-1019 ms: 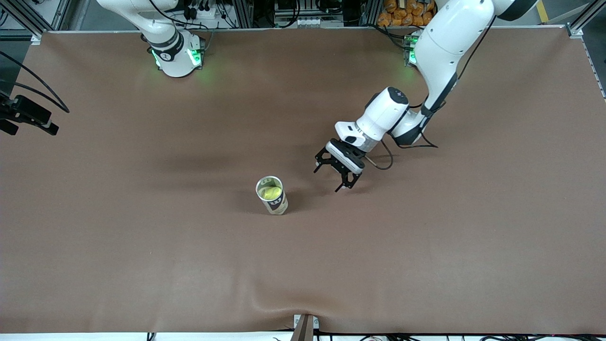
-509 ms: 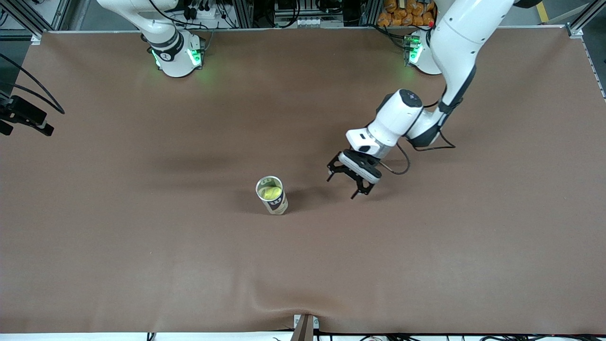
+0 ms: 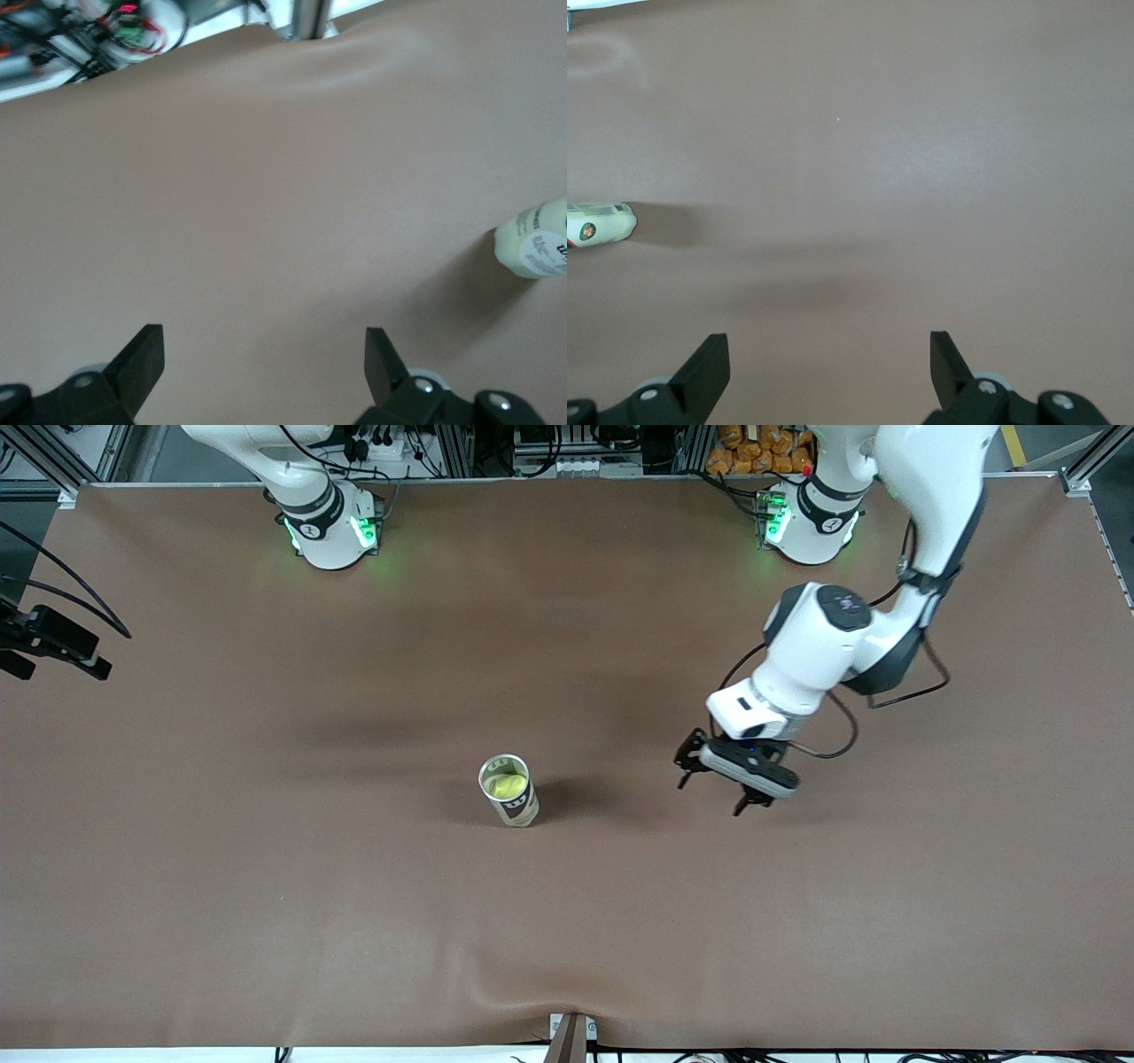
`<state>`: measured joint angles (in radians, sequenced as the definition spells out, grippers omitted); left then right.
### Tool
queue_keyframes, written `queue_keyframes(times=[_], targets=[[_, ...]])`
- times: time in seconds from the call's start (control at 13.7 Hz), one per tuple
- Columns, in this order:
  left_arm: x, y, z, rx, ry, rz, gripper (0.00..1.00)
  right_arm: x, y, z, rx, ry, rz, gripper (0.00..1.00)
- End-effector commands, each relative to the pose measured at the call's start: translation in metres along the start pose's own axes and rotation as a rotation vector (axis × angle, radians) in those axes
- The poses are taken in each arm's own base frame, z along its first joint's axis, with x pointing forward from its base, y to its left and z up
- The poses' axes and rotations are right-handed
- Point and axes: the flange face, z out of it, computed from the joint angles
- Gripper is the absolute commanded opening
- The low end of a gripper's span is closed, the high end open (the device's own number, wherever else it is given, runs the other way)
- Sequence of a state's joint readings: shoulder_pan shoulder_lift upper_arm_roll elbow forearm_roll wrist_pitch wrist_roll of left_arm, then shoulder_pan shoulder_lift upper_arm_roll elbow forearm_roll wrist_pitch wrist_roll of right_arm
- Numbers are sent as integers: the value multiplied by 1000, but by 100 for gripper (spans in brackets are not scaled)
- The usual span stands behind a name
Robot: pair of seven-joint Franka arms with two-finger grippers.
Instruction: Insert tennis ball vertically with right arm
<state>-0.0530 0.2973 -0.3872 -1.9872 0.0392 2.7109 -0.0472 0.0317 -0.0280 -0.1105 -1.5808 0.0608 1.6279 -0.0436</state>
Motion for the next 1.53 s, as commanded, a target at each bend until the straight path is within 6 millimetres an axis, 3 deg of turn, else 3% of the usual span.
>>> queue_keyframes(times=[0.0,0.07,0.22,0.58,0.87,1.02,1.09,1.16,1.24,1.46], targets=[[42,-26,-63,32,-119,-70,100,-3,7,-2,-4,9,7,100],[53,-42,-84,44,-155,-98,100,-4,14,-3,-2,8,21,100],[64,-67,-124,70,-213,-145,100,-4,9,-2,-5,7,14,100],[51,-130,-232,172,-270,-271,100,-4,2,-2,-9,4,-1,100],[49,-139,-296,192,-326,-312,100,-4,4,-1,-9,1,3,100],[44,-139,-306,187,-371,-323,100,-5,6,-2,-14,3,1,100],[39,-149,-314,192,-370,-348,100,-6,6,-2,-14,1,1,100],[35,-146,-334,209,-347,-354,100,-6,6,-2,-13,0,-2,100],[29,-149,-342,221,-352,-370,100,-8,8,-3,-13,-6,7,100],[18,-133,-344,226,-430,-426,100,-9,13,-7,-45,0,11,100]])
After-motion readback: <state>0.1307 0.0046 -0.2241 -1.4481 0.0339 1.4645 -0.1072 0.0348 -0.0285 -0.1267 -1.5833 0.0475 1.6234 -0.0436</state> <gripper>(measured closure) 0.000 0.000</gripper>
